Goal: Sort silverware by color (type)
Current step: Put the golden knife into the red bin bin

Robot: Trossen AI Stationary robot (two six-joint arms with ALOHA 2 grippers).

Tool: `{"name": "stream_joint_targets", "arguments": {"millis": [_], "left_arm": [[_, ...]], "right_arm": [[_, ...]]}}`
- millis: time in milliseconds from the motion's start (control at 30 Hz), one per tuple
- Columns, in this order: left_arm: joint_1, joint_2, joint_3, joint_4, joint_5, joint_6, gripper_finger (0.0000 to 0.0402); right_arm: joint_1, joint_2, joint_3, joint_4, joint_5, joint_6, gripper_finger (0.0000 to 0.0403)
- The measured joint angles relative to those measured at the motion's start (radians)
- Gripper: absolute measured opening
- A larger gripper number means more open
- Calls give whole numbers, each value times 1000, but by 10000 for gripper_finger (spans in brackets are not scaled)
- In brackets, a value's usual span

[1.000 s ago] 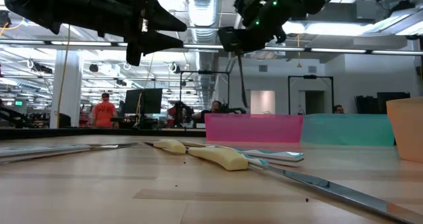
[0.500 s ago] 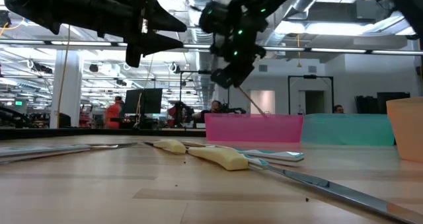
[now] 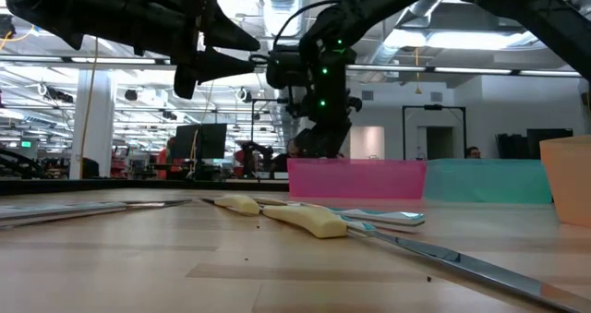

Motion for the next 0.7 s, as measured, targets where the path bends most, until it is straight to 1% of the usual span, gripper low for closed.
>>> {"name": "stream_joint_targets", "arguments": {"millis": [100,333,467,600,700], "left_arm": [[0,0,0,0,0,0,185],[0,0,0,0,0,4,185],[0,0,0,-10,6,6,185],[0,0,0,-35,10,7,185],[0,-14,0,-71,44,39,185]], "right_arm": [[-14,0,0,12,-35,-4,45],[-14,0,-1,48,-48,-49,73],[-13,-16,-2,68,-84,-54,107],[-15,-54,-2,76,-98,-54,154],[-16,-100,-2,76,-105,-56,183]]}}
